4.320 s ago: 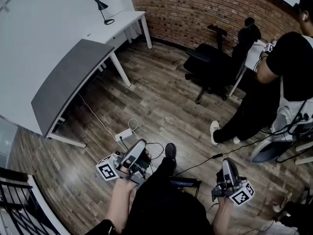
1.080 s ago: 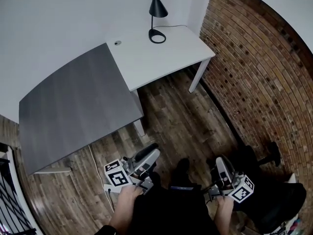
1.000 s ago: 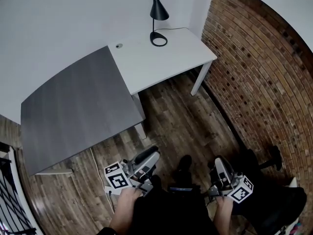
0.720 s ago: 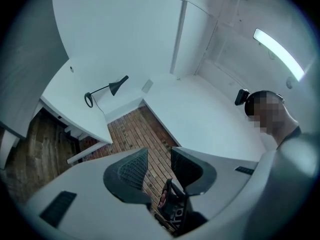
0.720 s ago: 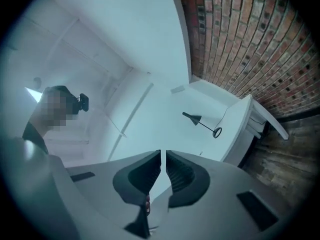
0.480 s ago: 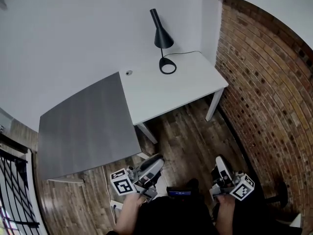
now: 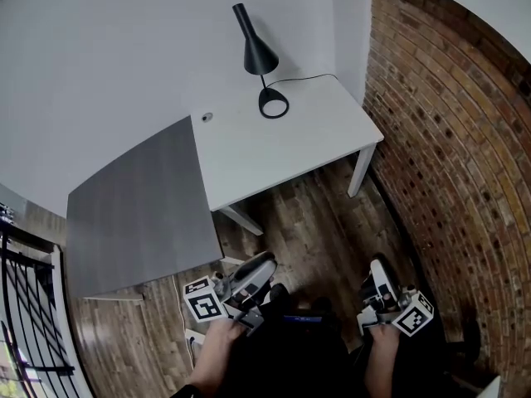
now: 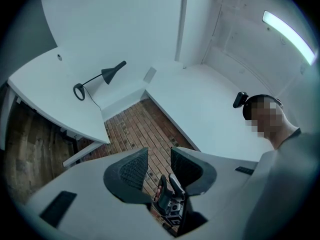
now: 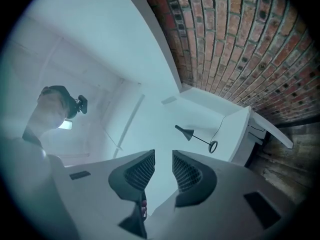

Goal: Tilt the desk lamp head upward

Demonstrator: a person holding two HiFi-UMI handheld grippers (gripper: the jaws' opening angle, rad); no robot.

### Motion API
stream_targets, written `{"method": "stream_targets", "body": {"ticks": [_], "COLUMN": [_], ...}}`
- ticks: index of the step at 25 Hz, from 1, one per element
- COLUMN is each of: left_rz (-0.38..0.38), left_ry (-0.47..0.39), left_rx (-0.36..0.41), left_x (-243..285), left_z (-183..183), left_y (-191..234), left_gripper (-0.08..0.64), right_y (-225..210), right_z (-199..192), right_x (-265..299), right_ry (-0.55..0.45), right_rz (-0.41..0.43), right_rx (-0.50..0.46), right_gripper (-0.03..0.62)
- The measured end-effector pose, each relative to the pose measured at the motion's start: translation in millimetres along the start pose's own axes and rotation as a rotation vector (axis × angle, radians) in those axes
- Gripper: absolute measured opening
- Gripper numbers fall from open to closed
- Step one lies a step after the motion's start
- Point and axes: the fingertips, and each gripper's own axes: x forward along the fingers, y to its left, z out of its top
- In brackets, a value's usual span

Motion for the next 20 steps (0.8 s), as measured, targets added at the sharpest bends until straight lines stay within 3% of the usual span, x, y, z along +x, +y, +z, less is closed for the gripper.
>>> {"method": "stream_targets", "body": {"ticks": [9,15,20], "left_rz": [-0.073,-0.182,-0.193], "left_ry": [0.023,-0.015,-0.03], "left_rx": [-0.082,-0.135,-0.147], "left_x": [62.3,125.1,150.4], "left_z": [19.8,72.4,116.8], "left_y": [44.2,82.5,112.3], "left_gripper": [0.138,0.138,0.138], "right_y": [-28.9,-51.3,-71.2], "right_z": [28.3,69.3,90.6], "right_x": [28.6,84.6,140.8], "right_ry": [-0.013,-0.01,0.012], "right_rz": [-0.057,-0.09,-0.117], "right_rx": [-0.038,-0.099,-0.118], "right_gripper": [0.092,0.092,0.092]}}
